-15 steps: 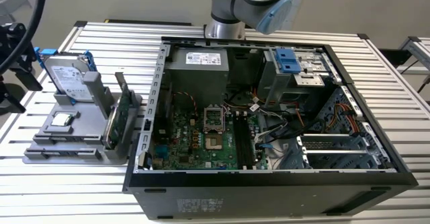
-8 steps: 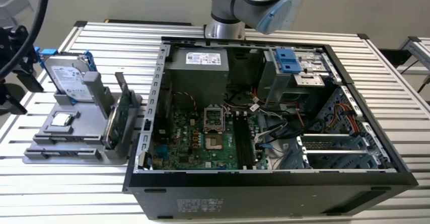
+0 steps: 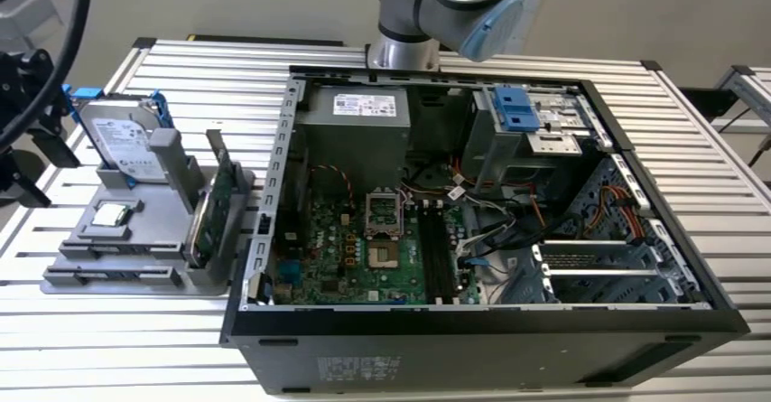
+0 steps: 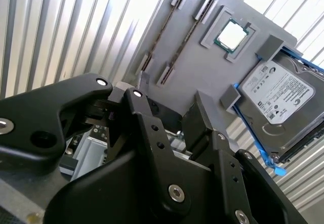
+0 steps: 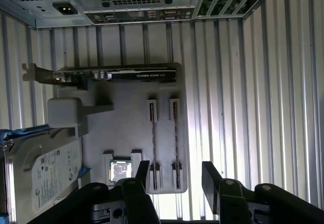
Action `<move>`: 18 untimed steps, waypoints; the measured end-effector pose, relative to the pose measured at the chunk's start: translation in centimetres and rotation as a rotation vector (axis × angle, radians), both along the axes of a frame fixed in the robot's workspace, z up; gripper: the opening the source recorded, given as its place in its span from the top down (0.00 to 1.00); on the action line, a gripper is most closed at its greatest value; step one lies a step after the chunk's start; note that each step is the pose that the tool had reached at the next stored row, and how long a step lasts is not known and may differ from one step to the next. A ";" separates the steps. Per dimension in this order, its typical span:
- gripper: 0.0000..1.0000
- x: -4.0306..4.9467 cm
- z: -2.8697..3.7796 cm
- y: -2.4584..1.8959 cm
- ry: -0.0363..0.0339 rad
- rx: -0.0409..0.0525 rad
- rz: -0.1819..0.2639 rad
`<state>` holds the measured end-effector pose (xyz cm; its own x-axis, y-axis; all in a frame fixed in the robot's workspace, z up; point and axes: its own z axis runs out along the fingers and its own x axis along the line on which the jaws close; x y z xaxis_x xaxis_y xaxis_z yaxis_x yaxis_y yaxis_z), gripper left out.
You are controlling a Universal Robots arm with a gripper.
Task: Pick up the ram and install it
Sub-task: 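Pick up the ram and move it above insertion slot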
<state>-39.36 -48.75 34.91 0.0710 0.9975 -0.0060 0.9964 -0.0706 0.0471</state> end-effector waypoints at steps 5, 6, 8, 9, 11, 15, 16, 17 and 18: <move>0.00 -0.01 -0.03 0.01 -0.0001 0.0001 0.000; 0.00 -0.01 -0.04 0.01 -0.0002 0.0001 0.000; 0.00 -0.01 -0.11 0.01 -0.0003 0.0003 0.000; 0.00 -0.01 -0.14 0.01 -0.0002 0.0001 0.000; 0.00 -0.01 -0.21 0.01 -0.0001 -0.0001 0.000; 0.00 0.00 -0.36 0.00 -0.0001 -0.0002 0.000; 0.00 0.00 -0.40 0.00 -0.0002 -0.0001 0.000; 0.00 0.00 -0.44 0.00 -0.0001 -0.0001 0.000; 0.00 0.00 -0.48 0.00 -0.0001 -0.0002 0.000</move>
<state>-39.36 -48.74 34.44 0.0711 0.9975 -0.0061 0.9964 -0.0707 0.0472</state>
